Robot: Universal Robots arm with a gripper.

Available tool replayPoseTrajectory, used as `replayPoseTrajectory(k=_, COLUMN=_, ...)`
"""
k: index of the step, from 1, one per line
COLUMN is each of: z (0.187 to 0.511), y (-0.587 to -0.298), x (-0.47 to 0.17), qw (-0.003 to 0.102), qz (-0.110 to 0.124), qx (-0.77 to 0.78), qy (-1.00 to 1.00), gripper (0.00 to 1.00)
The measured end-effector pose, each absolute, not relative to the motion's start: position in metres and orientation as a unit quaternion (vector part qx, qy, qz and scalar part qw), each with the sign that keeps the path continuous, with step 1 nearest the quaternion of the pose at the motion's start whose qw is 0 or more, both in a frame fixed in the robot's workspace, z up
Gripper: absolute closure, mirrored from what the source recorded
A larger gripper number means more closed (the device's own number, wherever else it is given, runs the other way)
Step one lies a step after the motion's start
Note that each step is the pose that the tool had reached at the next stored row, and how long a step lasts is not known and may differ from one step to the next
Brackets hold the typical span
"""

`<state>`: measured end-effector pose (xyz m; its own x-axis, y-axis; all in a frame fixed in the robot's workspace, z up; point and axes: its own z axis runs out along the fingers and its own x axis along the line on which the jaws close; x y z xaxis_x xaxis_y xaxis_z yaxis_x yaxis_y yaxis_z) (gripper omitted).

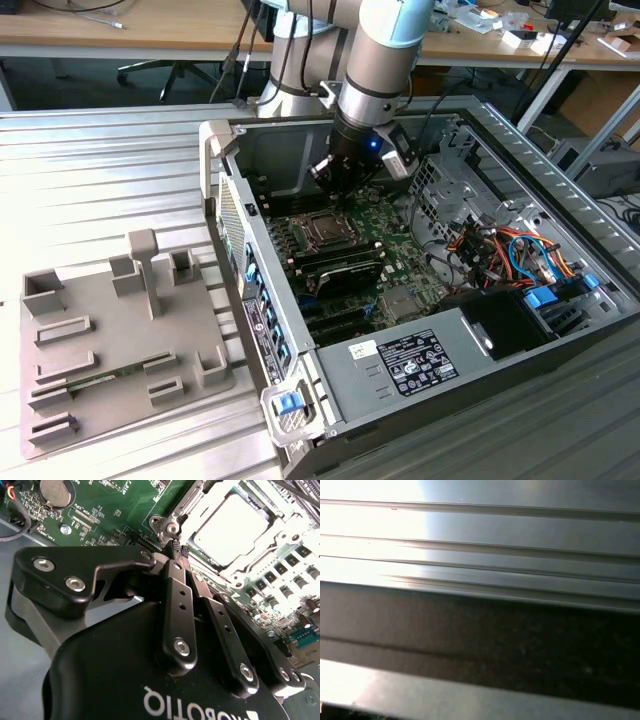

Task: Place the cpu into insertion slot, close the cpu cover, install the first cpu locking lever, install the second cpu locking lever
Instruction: 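Install the first cpu locking lever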

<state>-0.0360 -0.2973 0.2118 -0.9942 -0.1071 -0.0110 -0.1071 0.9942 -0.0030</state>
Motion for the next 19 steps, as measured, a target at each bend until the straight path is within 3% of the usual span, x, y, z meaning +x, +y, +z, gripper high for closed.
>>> replayPoseTrajectory(k=19, z=0.212, y=-0.295, x=-0.098, qw=0.025, qz=-0.002, qx=-0.054, qy=0.998, gripper=0.89)
